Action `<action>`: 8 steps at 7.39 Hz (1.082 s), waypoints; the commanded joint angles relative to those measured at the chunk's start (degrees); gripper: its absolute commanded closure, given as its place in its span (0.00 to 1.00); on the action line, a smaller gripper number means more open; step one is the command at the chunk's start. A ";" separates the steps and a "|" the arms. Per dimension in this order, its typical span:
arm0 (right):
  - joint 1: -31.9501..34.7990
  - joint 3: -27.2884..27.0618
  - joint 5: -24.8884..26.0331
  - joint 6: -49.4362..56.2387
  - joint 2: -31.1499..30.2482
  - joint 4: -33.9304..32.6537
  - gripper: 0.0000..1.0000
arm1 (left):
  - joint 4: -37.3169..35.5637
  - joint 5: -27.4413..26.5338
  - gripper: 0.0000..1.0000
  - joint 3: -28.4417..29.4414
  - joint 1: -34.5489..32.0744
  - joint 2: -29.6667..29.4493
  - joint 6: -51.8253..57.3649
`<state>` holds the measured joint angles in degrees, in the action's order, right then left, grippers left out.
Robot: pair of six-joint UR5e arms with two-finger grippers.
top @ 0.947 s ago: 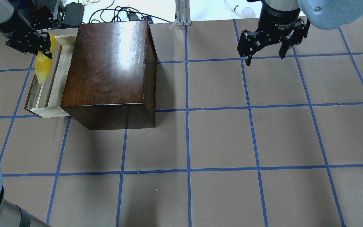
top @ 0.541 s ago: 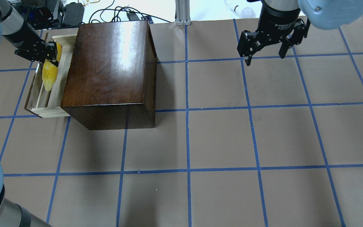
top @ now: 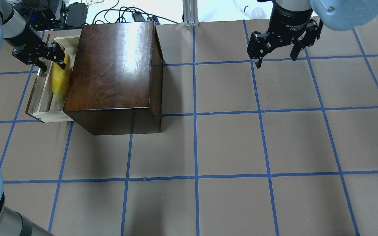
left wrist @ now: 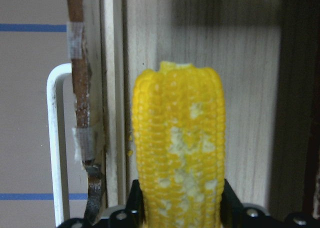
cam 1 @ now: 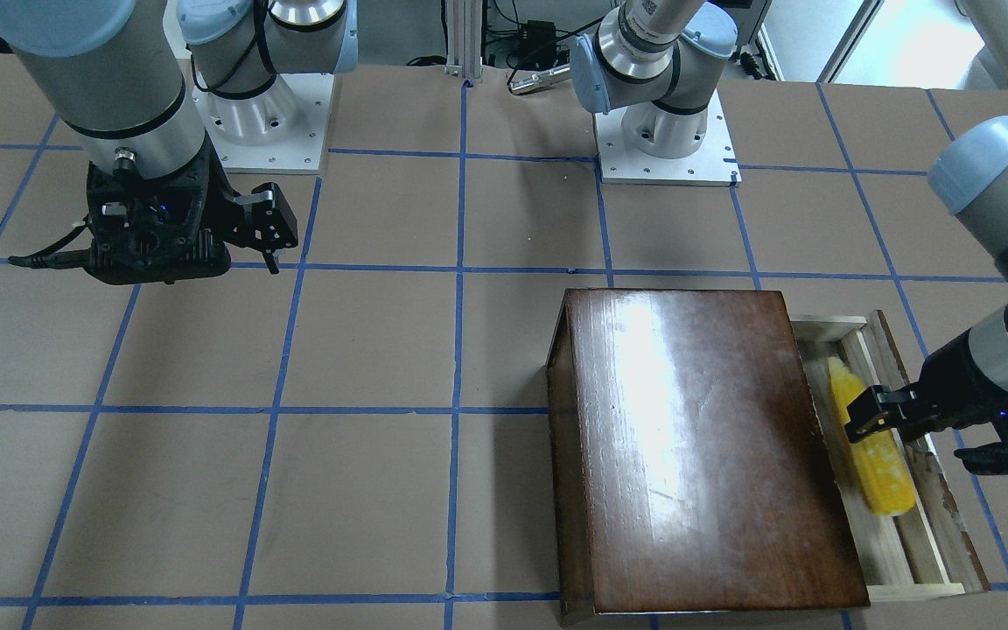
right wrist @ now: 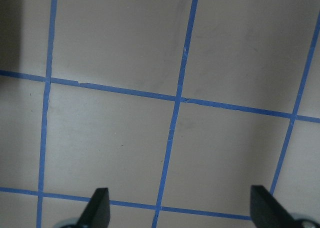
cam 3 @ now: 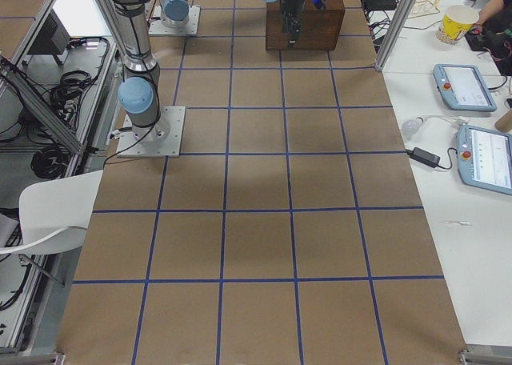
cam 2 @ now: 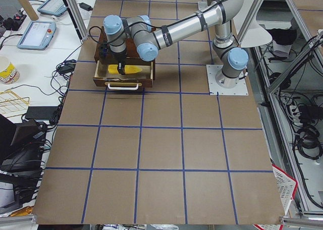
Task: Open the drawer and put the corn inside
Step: 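Lower the corn cob into the drawer with the left gripper, then open the left gripper and raise it out of the drawer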
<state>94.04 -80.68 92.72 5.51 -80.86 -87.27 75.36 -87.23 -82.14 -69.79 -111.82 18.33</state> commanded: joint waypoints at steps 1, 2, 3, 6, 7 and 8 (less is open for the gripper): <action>0.00 0.00 0.00 -0.06 0.00 0.00 0.00 | 0.66 -0.13 0.03 0.22 -0.17 1.60 -0.05; 0.00 0.00 0.00 0.03 0.00 0.00 0.00 | 0.75 -0.13 0.02 0.40 -0.17 2.65 0.04; 0.00 0.00 0.00 0.03 0.00 0.00 0.00 | 2.49 -0.13 0.01 1.09 -0.70 4.31 -0.05; 0.00 0.00 0.00 0.03 0.00 0.00 0.00 | 6.90 -0.83 0.00 1.72 -7.52 10.02 -6.24; 0.00 0.00 0.00 -0.06 0.00 0.00 0.00 | 6.99 -0.75 0.00 1.28 -11.12 11.52 -9.51; 0.00 0.00 0.00 -0.06 0.00 0.00 0.00 | 9.87 -0.74 0.00 0.67 -13.77 13.54 -9.72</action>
<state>94.04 -80.68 92.72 5.47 -80.86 -87.27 82.92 -87.96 -80.82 -79.78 -100.66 10.57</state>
